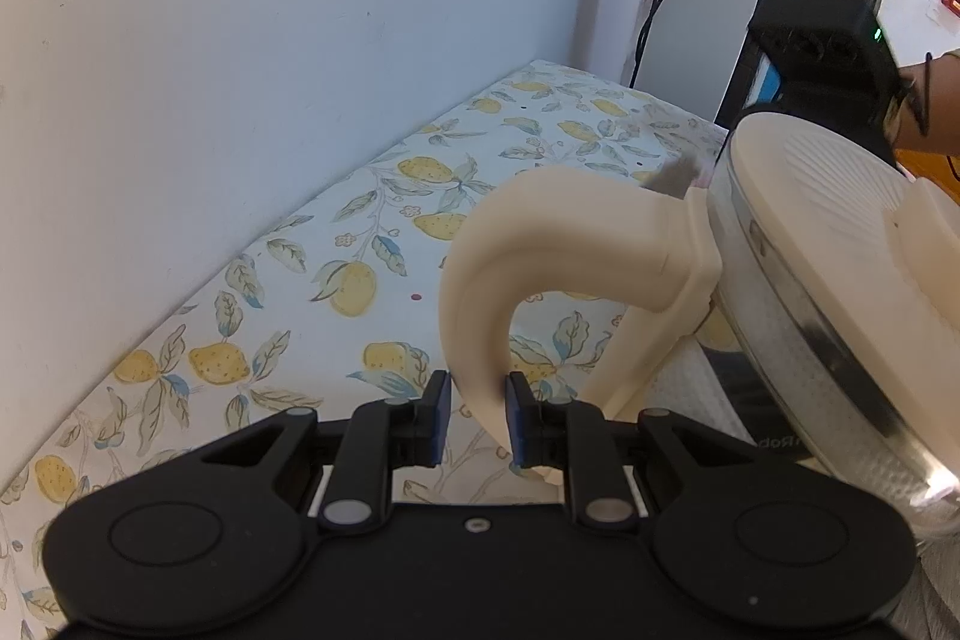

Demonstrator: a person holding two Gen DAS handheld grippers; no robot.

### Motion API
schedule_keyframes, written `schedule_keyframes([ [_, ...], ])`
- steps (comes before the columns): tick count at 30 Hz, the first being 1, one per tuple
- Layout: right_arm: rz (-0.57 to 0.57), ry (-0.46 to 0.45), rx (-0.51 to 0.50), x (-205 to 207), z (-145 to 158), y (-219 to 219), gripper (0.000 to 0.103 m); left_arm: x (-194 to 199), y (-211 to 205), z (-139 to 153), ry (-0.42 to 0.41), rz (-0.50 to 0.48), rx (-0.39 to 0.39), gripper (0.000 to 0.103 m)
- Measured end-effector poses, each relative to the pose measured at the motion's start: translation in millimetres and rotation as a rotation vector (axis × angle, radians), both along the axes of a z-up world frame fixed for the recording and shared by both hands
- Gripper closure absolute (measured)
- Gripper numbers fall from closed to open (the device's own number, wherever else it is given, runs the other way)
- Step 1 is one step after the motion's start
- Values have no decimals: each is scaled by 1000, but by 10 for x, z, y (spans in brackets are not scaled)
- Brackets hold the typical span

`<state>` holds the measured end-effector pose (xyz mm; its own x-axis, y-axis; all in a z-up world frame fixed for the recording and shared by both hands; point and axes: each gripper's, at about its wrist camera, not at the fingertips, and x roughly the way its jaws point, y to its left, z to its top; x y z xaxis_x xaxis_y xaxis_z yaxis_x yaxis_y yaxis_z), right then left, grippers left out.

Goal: Clean container
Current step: 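Rotate the pitcher with the left gripper while the right gripper rubs the cloth along its glass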

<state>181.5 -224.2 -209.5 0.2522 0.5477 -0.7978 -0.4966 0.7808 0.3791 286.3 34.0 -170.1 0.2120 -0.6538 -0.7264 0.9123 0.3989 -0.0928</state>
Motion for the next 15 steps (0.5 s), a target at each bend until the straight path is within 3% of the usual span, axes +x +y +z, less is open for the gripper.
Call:
schedule_keyframes([
  [6,-2,60,66,88,-25,-115,89,20,-48,-3,-6,-22,6,85],
  [12,23,105,170,210,197,-290,89,69,-151,8,-8,-77,-3,86],
  [15,61,95,164,225,347,-305,89,90,-217,20,-8,-102,-8,86],
])
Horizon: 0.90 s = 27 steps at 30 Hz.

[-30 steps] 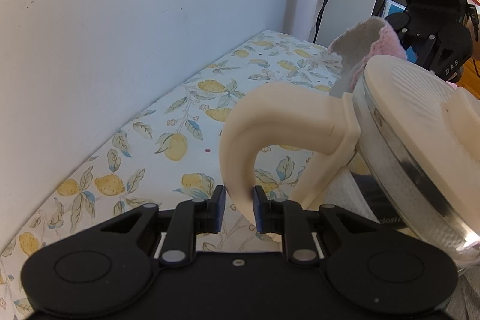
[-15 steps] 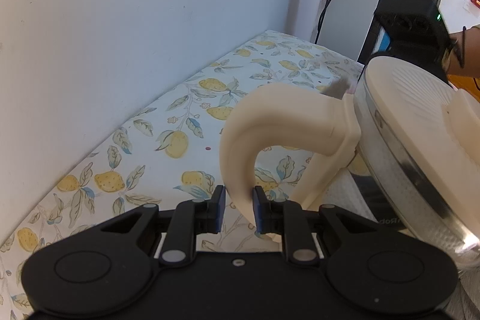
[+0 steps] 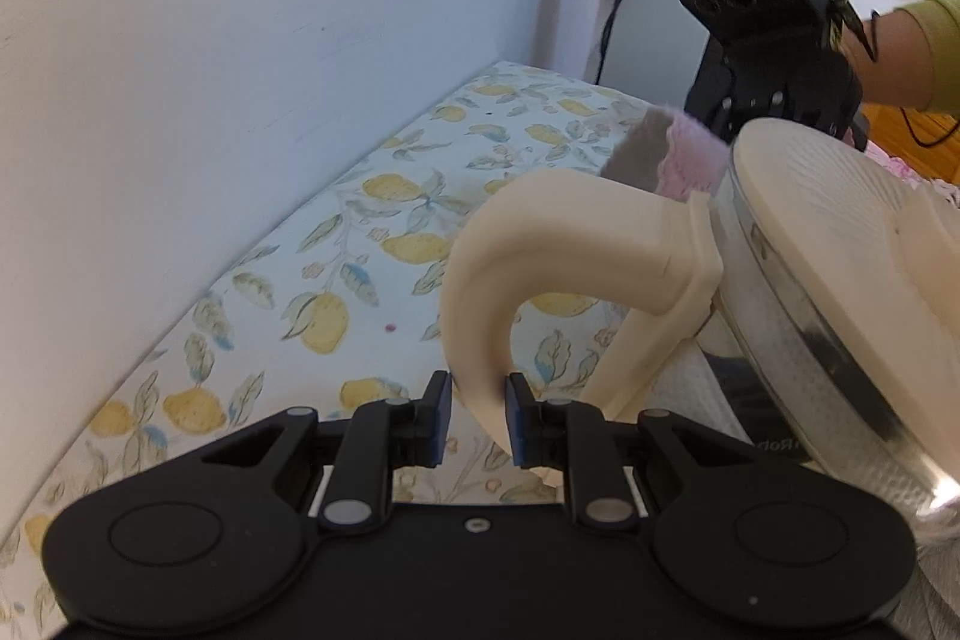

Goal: Clean container
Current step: 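Rotate the pitcher with the left gripper while the right gripper rubs the cloth along its glass, then wipe around the pitcher's glass near the handle with the pink cloth in the right gripper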

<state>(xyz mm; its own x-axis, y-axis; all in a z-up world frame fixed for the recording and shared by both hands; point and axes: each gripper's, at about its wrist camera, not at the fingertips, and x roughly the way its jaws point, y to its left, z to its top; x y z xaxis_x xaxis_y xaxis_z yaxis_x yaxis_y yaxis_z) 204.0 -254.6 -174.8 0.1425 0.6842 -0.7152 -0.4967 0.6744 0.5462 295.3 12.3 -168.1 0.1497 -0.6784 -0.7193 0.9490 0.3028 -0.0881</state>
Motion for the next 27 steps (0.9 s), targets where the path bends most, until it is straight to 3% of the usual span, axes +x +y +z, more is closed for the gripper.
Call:
schedule_keyframes([
  [4,21,-11,-29,-37,43,-17,89,4,-86,13,-17,15,-7,90],
  [6,16,-23,-32,-72,44,-32,89,-5,-84,25,-38,46,-5,76],
  [8,9,-42,-36,-125,46,-43,89,4,-24,55,-25,89,-9,71],
  [10,13,-67,-51,-162,67,-32,89,-4,53,89,-18,125,-9,60],
  [12,30,-98,-75,-185,100,1,89,-68,191,141,-22,185,-4,58],
  [16,83,-153,-113,-215,164,42,89,-312,539,321,1,371,-58,54],
  [20,148,-196,-145,-222,231,67,89,-799,803,563,78,583,-187,37],
  [25,181,-210,-147,-219,263,32,89,-1326,894,721,209,887,-279,37],
  [27,189,-213,-143,-214,270,15,89,-1442,941,746,240,958,-294,36],
])
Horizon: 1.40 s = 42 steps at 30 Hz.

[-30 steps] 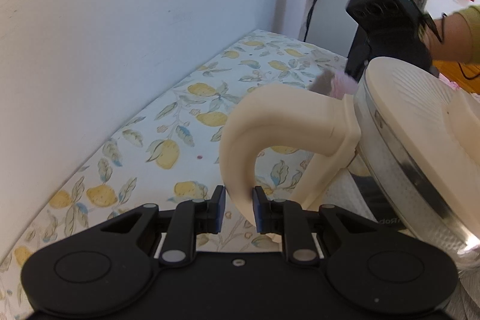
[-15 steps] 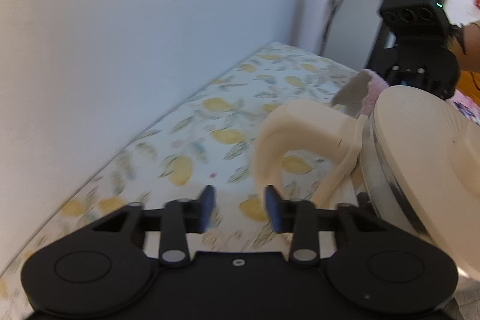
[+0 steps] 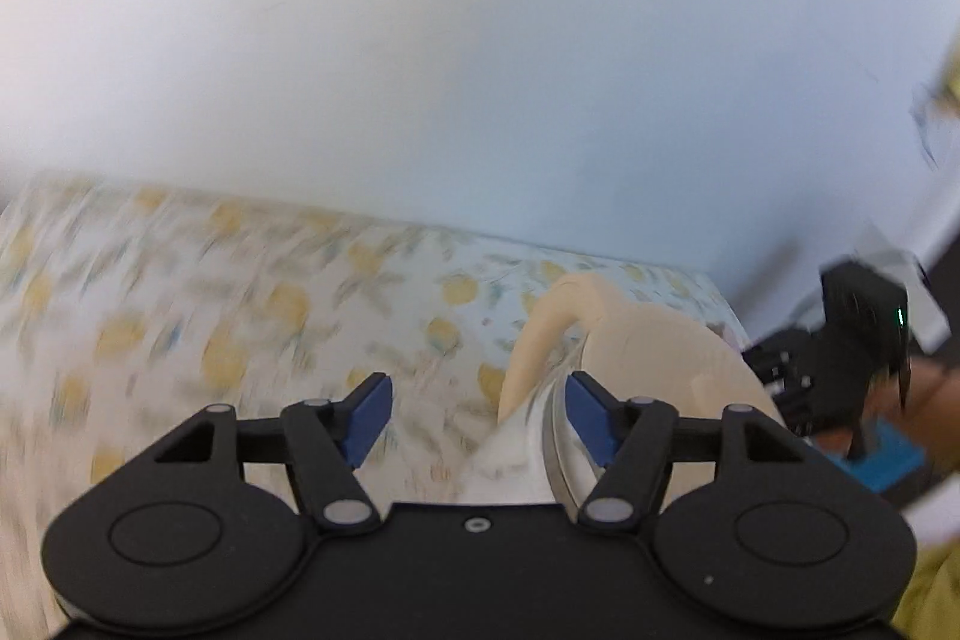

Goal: Clean container
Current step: 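Wipe around the pitcher's glass near the handle with the pink cloth in the right gripper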

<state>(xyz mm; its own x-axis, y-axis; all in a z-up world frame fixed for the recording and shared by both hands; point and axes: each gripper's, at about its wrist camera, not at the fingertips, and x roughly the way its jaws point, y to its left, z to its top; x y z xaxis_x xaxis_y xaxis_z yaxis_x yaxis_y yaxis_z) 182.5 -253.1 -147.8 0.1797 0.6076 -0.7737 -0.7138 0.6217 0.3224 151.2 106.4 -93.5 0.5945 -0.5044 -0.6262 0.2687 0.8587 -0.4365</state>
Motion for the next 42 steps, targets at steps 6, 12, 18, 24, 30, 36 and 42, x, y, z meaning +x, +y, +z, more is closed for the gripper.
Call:
schedule_keyframes([
  [6,28,-14,-7,14,26,-9,89,-315,-88,246,68,43,69,24],
  [12,54,-32,-10,-4,40,1,89,-564,-256,246,217,104,94,24],
  [18,105,-52,-18,-52,49,76,89,-579,-309,86,297,162,-58,30],
  [24,134,-39,-13,-65,50,122,89,-552,-370,38,330,199,-120,37],
  [30,131,-41,-10,-86,53,130,89,-526,-389,48,299,186,-90,36],
  [36,149,-43,-20,-152,77,227,90,-309,-312,87,275,97,-28,37],
  [42,179,-48,-3,-213,70,410,90,-70,-142,105,259,47,0,39],
])
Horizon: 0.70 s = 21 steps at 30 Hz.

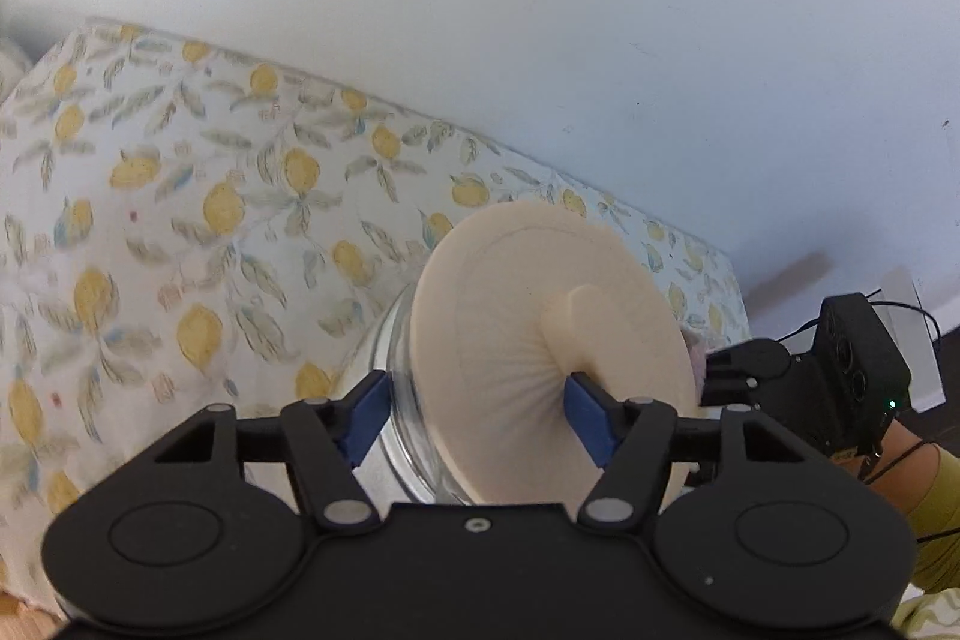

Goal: Clean container
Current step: 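Wipe around the pitcher's glass near the handle with the pink cloth in the right gripper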

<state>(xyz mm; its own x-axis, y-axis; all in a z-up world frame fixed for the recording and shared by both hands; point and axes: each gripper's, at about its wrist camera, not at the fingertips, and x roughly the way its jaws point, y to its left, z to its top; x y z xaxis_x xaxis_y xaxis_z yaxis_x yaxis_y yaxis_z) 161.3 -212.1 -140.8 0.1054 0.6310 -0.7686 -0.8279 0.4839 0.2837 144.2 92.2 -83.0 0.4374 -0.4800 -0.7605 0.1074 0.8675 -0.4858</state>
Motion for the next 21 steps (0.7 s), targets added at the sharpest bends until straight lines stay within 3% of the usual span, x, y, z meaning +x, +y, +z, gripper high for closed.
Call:
schedule_keyframes([
  [12,79,-105,14,-121,161,18,90,86,60,-38,15,-29,-28,39],
  [21,146,-42,-51,-11,-118,183,89,49,30,-29,6,-16,-6,39],
])
